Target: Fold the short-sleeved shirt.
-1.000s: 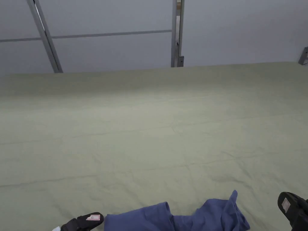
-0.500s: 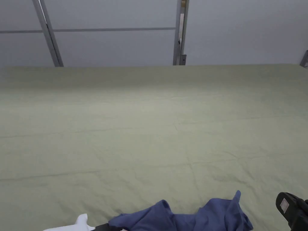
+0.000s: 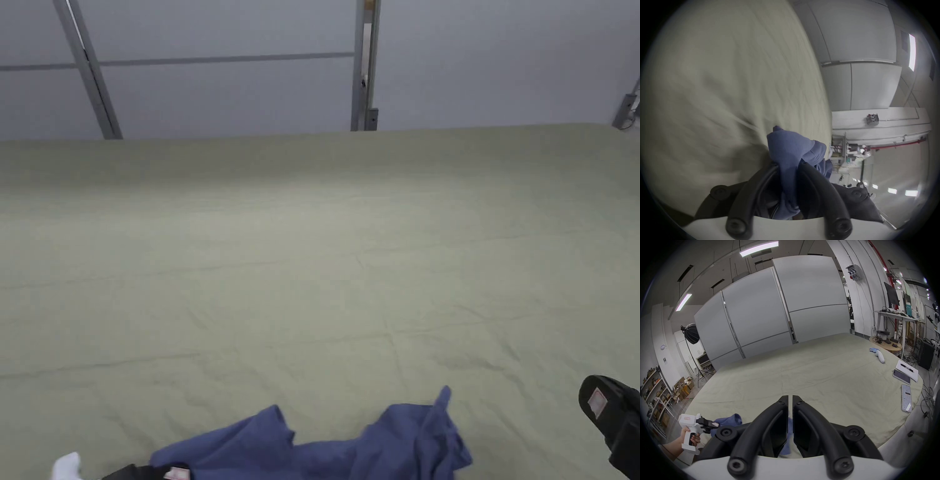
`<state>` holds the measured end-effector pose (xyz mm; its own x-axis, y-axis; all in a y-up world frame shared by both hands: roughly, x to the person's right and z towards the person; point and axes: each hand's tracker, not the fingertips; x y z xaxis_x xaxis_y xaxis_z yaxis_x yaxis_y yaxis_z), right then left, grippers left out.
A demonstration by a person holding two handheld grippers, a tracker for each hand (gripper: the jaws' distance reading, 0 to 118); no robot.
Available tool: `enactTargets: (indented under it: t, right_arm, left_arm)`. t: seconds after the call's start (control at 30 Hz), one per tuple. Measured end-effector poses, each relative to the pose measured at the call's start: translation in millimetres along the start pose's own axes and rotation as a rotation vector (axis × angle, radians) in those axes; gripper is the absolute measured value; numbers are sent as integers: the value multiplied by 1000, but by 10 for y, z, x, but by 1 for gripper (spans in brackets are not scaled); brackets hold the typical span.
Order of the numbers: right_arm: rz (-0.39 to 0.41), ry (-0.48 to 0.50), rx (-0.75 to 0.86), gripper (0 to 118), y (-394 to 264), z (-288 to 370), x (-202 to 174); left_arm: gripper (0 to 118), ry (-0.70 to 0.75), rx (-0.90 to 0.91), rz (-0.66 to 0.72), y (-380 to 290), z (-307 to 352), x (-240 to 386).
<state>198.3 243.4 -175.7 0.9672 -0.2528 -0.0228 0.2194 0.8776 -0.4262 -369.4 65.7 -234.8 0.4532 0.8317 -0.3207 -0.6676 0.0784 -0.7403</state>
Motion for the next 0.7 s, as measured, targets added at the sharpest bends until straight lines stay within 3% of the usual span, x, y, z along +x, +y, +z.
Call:
enactTargets:
  t: [0.2,0.3,0.5,0.57,0.7]
  right_arm:
    - [-41,28,2,7,-100,-45,55]
    - [-65,44,-2,7,-157,-58,100]
    - [-85,37,9,7,-193,17,234]
    - [-106,26,19,7,-193,63,324]
    - [-145,-9,19,7,-197,155,525]
  left_arm:
    - [15,247,87,-17,29,443,318]
    - [15,322,55,-113,-106,311,794]
    - [15,325,-23,-360,-506,-482,1807]
    - [15,319,-60,-452,-526,-847,1860]
    - [16,199,-159,-497,-913,-1572,2040]
